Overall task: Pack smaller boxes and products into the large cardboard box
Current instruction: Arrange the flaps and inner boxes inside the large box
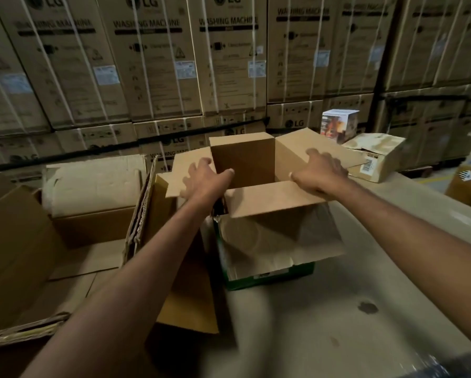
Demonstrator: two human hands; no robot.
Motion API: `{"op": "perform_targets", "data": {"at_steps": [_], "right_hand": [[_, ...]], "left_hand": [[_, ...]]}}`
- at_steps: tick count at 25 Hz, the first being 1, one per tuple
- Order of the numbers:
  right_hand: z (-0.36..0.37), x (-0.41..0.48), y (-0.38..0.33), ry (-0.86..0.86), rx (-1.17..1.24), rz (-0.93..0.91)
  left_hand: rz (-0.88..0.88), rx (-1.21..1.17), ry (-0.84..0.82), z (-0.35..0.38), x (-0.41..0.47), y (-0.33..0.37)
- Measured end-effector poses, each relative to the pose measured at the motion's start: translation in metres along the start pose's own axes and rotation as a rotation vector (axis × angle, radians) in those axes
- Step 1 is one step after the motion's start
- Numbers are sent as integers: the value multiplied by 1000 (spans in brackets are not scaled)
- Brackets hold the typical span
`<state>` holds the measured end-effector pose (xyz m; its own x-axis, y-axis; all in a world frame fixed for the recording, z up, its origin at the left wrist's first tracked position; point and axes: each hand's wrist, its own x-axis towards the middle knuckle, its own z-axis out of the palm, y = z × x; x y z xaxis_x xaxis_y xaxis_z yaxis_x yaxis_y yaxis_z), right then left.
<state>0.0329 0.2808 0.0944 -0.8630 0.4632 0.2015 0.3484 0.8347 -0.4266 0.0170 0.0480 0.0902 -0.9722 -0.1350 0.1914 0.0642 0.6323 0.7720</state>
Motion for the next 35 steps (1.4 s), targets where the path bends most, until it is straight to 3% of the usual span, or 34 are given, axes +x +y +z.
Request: {"op": "perform_targets", "data": {"at_steps": [2, 5, 9, 13, 16, 26, 35], "right_hand": [[12, 8, 20, -106, 85, 49], [22, 8, 31, -131, 254, 104], [15, 13, 36, -251, 405, 240], [-1, 18, 40, -561, 612, 340], [-1, 19, 38, -566, 665, 406], [6, 30, 47, -429, 838, 410], [-82, 43, 23, -159, 969, 185]], "left_hand": [[-220, -114, -104, 12, 11, -16], [-425, -317, -203, 18, 11, -25], [-474, -333, -349, 24, 15, -22], [-577, -324, -422, 21, 13, -22], [-638, -431, -392, 27, 15, -19], [-512, -479, -142, 49, 12, -5], [-188, -605, -15, -3, 19, 63]]}}
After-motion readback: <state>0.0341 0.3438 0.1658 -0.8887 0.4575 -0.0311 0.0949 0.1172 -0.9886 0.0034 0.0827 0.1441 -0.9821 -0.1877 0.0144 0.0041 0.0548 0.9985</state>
